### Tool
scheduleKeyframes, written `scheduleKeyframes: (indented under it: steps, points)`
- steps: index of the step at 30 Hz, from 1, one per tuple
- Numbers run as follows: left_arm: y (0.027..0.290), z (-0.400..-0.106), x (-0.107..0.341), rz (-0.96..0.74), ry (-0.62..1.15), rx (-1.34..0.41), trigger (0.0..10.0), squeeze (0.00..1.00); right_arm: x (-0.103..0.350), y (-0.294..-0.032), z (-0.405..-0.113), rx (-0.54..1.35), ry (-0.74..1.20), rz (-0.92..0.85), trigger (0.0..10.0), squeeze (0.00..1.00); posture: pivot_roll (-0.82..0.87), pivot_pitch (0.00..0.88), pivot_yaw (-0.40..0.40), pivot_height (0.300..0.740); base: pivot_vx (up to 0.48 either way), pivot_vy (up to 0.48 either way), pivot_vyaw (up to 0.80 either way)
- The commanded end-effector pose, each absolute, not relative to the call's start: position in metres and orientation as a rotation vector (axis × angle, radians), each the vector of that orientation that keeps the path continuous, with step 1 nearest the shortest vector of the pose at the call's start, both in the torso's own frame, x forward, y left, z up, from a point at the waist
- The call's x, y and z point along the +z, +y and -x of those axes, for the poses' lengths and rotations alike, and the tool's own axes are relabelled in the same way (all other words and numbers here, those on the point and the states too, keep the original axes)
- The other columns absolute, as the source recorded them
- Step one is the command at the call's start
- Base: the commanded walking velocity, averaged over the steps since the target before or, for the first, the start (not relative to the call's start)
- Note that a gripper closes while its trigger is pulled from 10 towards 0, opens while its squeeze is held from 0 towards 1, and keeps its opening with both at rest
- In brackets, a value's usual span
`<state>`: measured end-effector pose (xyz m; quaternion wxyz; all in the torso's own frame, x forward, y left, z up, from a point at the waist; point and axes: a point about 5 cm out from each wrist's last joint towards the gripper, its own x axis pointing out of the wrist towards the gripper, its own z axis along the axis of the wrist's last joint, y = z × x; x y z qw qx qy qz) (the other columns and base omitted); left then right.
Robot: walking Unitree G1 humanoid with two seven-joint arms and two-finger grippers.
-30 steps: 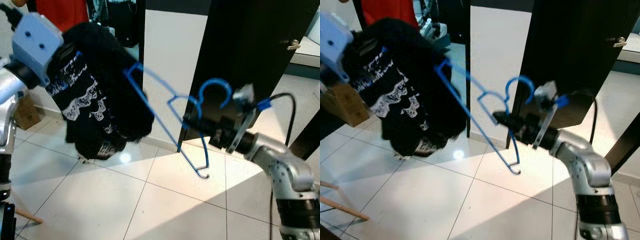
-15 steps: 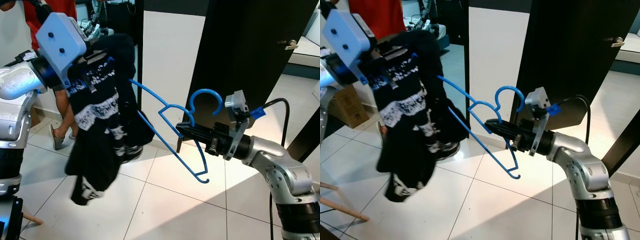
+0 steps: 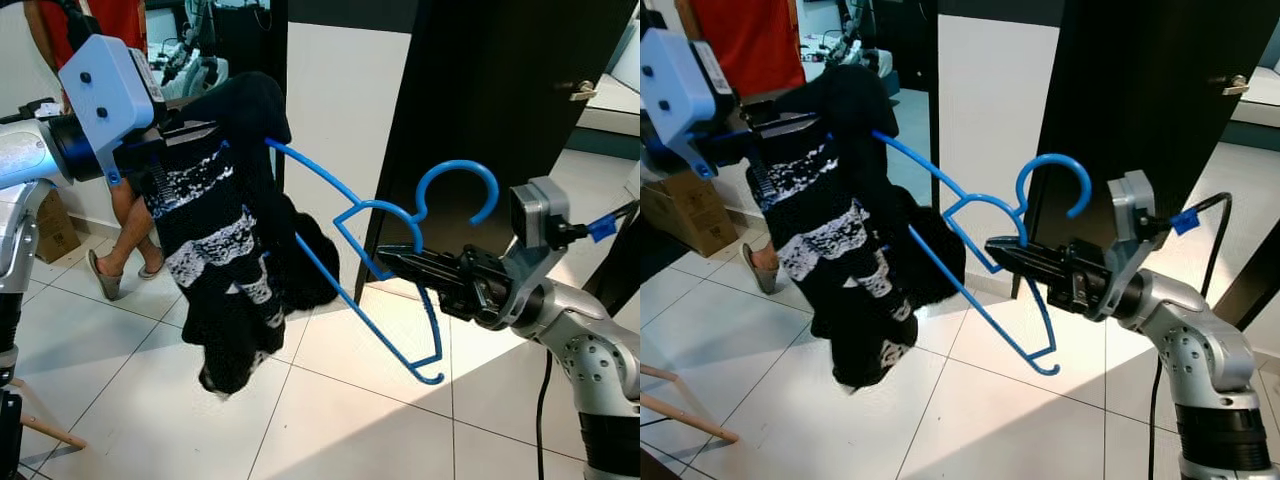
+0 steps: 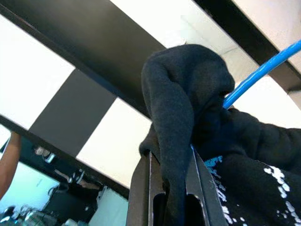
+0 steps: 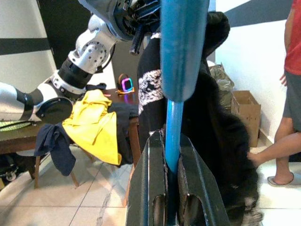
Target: Hang hanger
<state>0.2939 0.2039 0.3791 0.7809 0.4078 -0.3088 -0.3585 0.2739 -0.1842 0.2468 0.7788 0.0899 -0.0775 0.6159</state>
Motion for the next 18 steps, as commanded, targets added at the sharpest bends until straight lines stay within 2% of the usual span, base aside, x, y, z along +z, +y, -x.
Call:
scheduleKeyframes:
  steps: [1, 9, 12, 18]
  points:
    - [0.214, -0.292, 0.388, -0.912, -0.663, -0.728, 10.0, 0.0, 0.248, -0.188, -0.271, 1.366, -0.181, -0.196, 10.0, 0.0, 0.01, 0.0, -0.062, 0.74, 0.0, 0.0, 0.0]
    - [0.219, -0.289, 0.396, -0.94, -0.67, -0.716, 10.0, 0.0, 0.234, -0.193, -0.268, 1.37, -0.068, -0.137, 10.0, 0.0, 0.02, 0.0, -0.058, 0.74, 0.0, 0.0, 0.0]
    - [0.211, -0.287, 0.397, -0.932, -0.688, -0.761, 10.0, 0.0, 0.224, -0.192, -0.266, 1.367, 0.011, -0.084, 10.0, 0.0, 0.02, 0.0, -0.055, 0.74, 0.0, 0.0, 0.0]
    - [0.195, -0.287, 0.391, -0.919, -0.698, -0.848, 10.0, 0.0, 0.22, -0.184, -0.26, 1.413, 0.05, -0.07, 10.0, 0.0, 0.01, 0.0, -0.053, 0.74, 0.0, 0.0, 0.0]
